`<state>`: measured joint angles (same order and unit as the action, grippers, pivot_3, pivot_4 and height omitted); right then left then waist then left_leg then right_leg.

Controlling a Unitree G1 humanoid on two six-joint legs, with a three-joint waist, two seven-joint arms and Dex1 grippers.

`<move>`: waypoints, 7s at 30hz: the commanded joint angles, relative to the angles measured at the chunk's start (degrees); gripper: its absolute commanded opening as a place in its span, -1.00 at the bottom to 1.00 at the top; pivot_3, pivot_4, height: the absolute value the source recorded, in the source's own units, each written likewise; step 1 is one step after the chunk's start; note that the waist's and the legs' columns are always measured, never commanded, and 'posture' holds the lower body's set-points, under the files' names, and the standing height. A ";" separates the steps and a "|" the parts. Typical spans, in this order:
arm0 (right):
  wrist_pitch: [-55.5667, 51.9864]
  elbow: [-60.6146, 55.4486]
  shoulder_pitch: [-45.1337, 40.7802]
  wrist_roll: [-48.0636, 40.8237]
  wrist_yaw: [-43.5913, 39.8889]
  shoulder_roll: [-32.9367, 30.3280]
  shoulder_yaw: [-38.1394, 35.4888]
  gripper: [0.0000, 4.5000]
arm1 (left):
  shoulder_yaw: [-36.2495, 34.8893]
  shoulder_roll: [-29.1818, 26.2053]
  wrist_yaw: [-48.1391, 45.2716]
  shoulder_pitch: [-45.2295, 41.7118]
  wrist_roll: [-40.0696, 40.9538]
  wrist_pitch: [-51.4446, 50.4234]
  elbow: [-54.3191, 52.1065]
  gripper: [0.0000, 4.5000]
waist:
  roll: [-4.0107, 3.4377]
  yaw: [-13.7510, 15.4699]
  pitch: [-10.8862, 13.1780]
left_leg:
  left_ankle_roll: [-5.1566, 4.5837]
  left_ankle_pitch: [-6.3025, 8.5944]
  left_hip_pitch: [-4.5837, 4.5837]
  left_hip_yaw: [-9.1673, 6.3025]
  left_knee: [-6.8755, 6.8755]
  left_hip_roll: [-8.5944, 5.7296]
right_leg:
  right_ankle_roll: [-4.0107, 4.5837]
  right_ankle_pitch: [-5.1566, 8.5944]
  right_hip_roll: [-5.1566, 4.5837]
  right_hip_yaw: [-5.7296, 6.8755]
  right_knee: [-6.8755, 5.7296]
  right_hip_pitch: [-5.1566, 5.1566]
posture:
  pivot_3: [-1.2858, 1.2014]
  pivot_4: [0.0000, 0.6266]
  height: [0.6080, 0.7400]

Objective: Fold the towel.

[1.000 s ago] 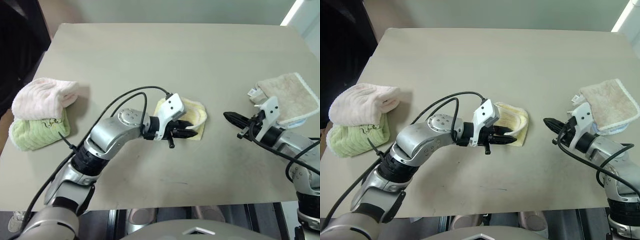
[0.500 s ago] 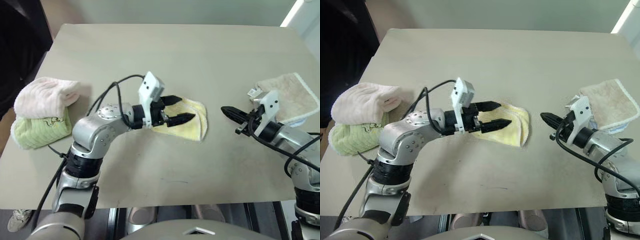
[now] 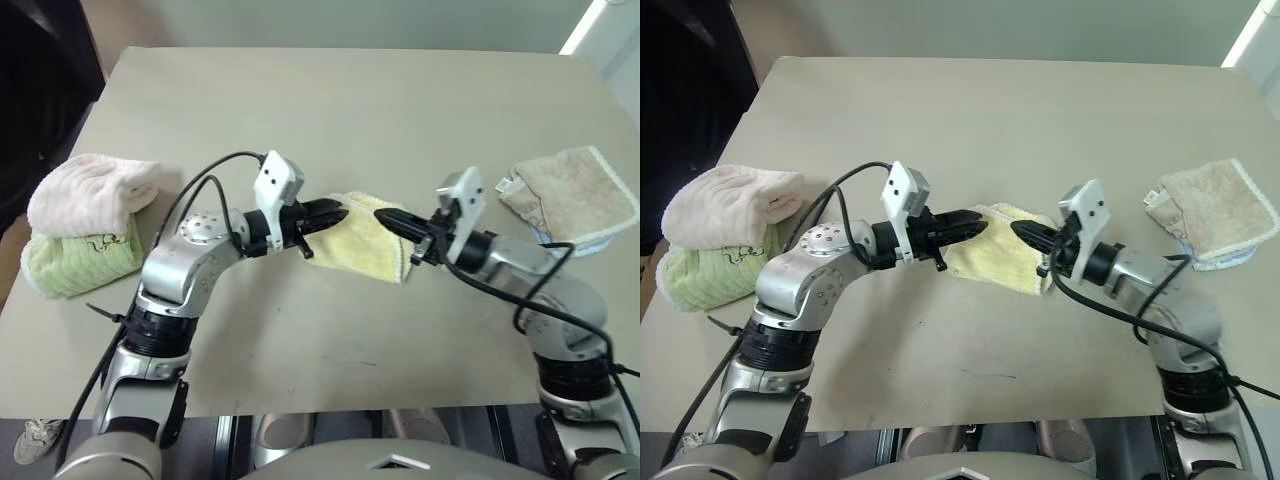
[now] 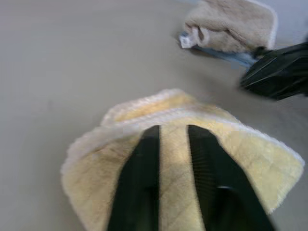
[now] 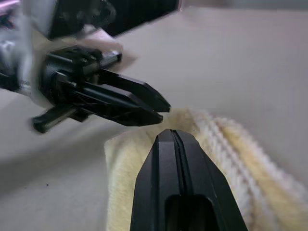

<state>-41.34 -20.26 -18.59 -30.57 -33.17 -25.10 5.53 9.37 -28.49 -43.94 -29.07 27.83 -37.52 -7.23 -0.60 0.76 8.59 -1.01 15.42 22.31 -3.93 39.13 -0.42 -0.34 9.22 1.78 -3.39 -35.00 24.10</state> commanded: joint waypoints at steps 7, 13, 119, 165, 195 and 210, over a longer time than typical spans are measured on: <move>2.99 9.68 1.99 8.59 0.31 1.44 6.09 -1.00 | 9.71 0.39 -1.94 1.39 -14.53 10.78 8.93 -0.97 | -0.07 -0.04 -0.11 | -0.16 0.10 0.08 0.00 -0.06 0.02 | 0.05 -0.03 -0.01 0.05 -0.06 0.17 | 0.03 -0.52 1.00; 4.06 6.88 2.03 8.36 0.59 0.85 2.43 -1.00 | 3.91 3.24 -0.91 2.34 -11.48 11.16 8.02 -0.97 | -0.05 -0.03 -0.16 | -0.31 0.19 0.03 0.00 -0.02 0.01 | 0.10 -0.12 -0.01 0.04 -0.01 0.00 | 0.03 -0.52 1.00; -24.40 8.36 -1.89 -16.34 12.24 8.29 -16.78 1.00 | -21.15 3.35 2.14 3.50 13.82 -7.00 5.62 0.99 | -0.04 -0.26 -0.14 | -0.07 -0.05 0.07 0.04 -0.11 0.01 | 0.22 -0.28 0.01 0.02 -0.03 0.22 | 0.03 -0.52 1.00; -18.59 18.25 -7.79 -12.25 25.33 -13.47 -45.65 -0.99 | -18.50 6.64 3.54 3.23 12.64 -5.57 6.96 1.00 | -0.06 0.02 -0.12 | -0.18 0.01 0.20 0.06 -0.15 0.03 | 0.11 -0.16 0.01 -0.01 -0.02 0.30 | 0.03 -0.52 1.00; -10.89 -2.99 -1.19 -12.26 24.58 -13.23 -50.69 0.99 | -16.98 6.94 1.85 0.44 11.55 -4.01 12.15 1.00 | -0.17 0.03 -0.06 | -0.36 0.12 0.21 0.17 -0.05 0.03 | -0.09 -0.18 0.00 -0.06 -0.04 0.27 | 0.03 -0.52 1.00; 6.87 -2.77 5.71 4.56 8.32 -6.09 -3.90 0.99 | -17.57 -1.53 6.78 7.33 -6.97 18.75 9.09 1.00 | -0.15 -0.40 -0.06 | -0.36 0.08 0.20 0.18 0.09 0.00 | -0.23 -0.20 0.02 -0.08 0.02 0.27 | 0.03 -0.52 1.00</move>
<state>-38.69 -24.27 -12.07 -29.34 -23.64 -31.32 0.05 -7.81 -29.30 -37.31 -22.54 22.01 -21.24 5.81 -0.75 0.37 8.53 -1.40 15.52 22.55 -3.75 39.23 -0.42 -0.52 8.99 1.79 -3.48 -34.97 24.39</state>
